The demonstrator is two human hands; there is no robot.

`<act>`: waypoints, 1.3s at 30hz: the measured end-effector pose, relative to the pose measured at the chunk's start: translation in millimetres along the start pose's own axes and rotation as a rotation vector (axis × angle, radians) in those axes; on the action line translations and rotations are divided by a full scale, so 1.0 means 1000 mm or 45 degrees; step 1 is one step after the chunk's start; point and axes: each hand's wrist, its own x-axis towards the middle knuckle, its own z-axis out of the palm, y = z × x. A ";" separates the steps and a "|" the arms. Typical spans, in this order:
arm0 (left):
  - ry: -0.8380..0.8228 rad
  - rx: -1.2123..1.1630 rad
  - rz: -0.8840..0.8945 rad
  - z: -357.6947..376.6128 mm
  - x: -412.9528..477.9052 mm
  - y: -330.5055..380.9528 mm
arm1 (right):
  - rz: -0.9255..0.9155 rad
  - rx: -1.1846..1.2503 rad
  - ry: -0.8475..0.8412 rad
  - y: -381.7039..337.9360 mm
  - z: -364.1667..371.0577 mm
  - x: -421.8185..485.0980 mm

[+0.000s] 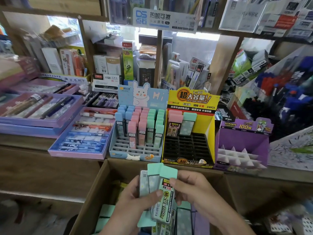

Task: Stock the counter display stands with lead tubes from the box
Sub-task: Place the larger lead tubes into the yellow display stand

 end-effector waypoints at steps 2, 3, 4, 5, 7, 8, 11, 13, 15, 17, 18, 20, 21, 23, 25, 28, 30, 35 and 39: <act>-0.009 -0.001 -0.032 0.001 -0.001 0.001 | 0.053 0.032 -0.032 -0.001 0.000 0.000; -0.008 0.001 -0.047 0.002 -0.001 0.001 | 0.078 0.059 -0.038 0.000 0.000 0.001; -0.001 0.005 -0.057 0.003 -0.002 0.001 | 0.096 0.087 -0.037 0.000 0.000 0.001; 0.011 0.010 -0.062 0.003 -0.002 0.002 | 0.106 0.115 -0.028 0.000 0.000 0.001; 0.031 0.020 -0.063 0.004 -0.003 0.003 | 0.098 0.149 0.005 -0.001 0.001 0.001; 0.041 0.026 -0.064 0.004 -0.003 0.003 | 0.082 0.154 0.026 -0.002 0.001 0.001; 0.076 0.037 -0.081 0.005 -0.003 0.004 | 0.026 0.131 0.123 -0.002 0.001 0.001; 0.094 0.032 -0.096 0.006 -0.004 0.005 | 0.008 0.130 0.196 0.000 0.002 0.001; 0.111 0.032 -0.098 0.006 -0.003 0.006 | -0.014 0.135 0.253 -0.001 0.002 0.002; 0.146 0.029 -0.091 0.005 -0.003 0.006 | -0.049 0.163 0.292 -0.003 0.000 0.001; 0.169 0.020 -0.090 0.004 -0.002 0.007 | -0.073 0.187 0.314 -0.004 -0.002 0.000; 0.208 0.002 -0.096 0.003 -0.002 0.008 | -0.135 0.207 0.381 -0.009 -0.006 -0.002; 0.224 0.003 -0.103 0.002 -0.001 0.010 | -0.182 0.195 0.417 -0.013 -0.008 -0.003; 0.248 0.014 -0.120 0.000 0.000 0.012 | -0.284 0.135 0.468 -0.024 -0.011 -0.006; 0.259 0.027 -0.142 -0.001 0.001 0.014 | -0.390 0.044 0.517 -0.039 -0.013 -0.010; 0.261 0.055 -0.155 0.001 0.000 0.016 | -0.535 -0.098 0.610 -0.063 -0.019 -0.012; 0.263 0.070 -0.159 0.002 0.000 0.017 | -0.617 -0.184 0.663 -0.077 -0.024 -0.009; 0.263 0.084 -0.151 0.000 0.001 0.018 | -0.773 -0.457 0.872 -0.096 -0.041 0.015; 0.252 0.066 -0.147 -0.001 0.001 0.017 | -0.808 -0.627 0.941 -0.096 -0.048 0.037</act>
